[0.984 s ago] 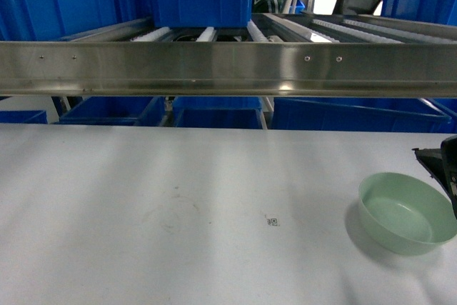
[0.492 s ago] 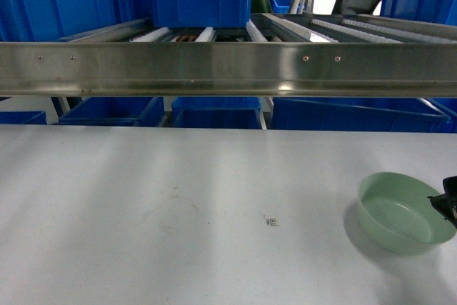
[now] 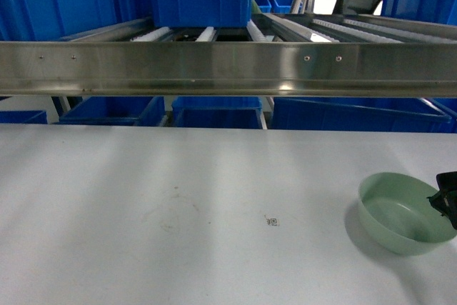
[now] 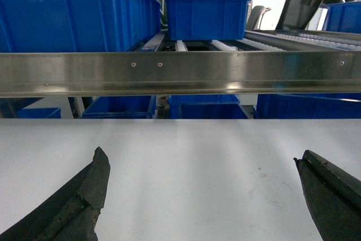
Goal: Place green bowl on second shelf with right arm
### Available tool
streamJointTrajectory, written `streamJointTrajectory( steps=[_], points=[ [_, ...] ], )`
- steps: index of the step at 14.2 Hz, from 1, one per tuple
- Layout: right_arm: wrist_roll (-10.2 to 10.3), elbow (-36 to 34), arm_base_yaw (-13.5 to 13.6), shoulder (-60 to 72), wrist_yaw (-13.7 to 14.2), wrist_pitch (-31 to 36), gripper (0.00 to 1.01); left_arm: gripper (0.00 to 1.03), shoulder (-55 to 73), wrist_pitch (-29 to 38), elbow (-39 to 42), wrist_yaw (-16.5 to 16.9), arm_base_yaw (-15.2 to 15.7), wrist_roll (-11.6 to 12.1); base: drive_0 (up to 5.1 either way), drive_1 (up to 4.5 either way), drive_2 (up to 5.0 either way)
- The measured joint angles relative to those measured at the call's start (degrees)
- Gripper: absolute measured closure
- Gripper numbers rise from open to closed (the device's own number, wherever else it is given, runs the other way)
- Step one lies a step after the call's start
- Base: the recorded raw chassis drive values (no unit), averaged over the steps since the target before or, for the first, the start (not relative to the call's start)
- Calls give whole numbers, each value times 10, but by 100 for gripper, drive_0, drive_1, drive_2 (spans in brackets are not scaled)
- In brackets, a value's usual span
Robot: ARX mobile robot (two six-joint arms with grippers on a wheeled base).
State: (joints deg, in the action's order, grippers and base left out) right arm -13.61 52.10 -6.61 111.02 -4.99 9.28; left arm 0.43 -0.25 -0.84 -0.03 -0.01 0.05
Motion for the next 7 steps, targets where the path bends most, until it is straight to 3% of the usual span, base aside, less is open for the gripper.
streamJointTrajectory(
  steps=[1,4,7],
  points=[
    [0,38,7,31,-7,-16,3,5,0,0,0,0,0,0,0,0,0],
    [9,45,36,52,-5,-17,3,5,0,0,0,0,0,0,0,0,0],
    [16,44,44,72,3,-6,3,5,0,0,0,0,0,0,0,0,0]
  ],
)
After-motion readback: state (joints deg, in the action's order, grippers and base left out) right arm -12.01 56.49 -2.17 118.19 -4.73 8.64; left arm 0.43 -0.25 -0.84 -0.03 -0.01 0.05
